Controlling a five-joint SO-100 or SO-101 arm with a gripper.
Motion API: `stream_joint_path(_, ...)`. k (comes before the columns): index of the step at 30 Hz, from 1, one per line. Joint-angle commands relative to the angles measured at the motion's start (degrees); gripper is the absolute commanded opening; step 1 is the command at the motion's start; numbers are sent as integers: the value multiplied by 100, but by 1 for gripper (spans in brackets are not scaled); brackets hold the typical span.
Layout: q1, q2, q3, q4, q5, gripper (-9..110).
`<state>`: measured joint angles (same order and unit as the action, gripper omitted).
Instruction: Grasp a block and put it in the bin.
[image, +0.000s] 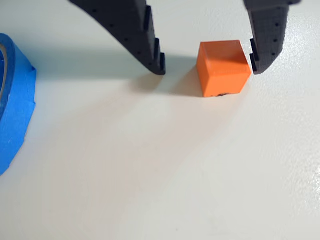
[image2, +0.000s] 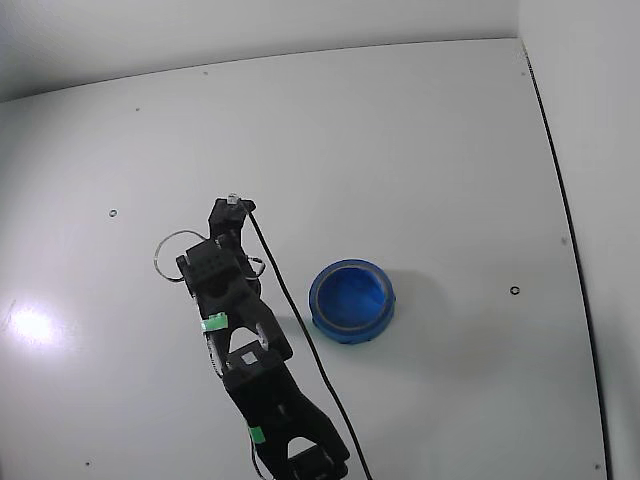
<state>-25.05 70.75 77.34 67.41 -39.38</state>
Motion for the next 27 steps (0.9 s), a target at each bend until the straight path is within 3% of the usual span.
stream_joint_path(1, -53, 193, -457, -9, -53, 20)
stream_joint_path(6, -9, 264, -422, -9, 9, -2)
stream_joint_path(10, 0, 281, -413, -9, 26, 3)
stream_joint_path(15, 18, 668, -404, 0, 62, 0)
stream_joint_path(27, 1063, 3639, 1160, -246, 1257, 0)
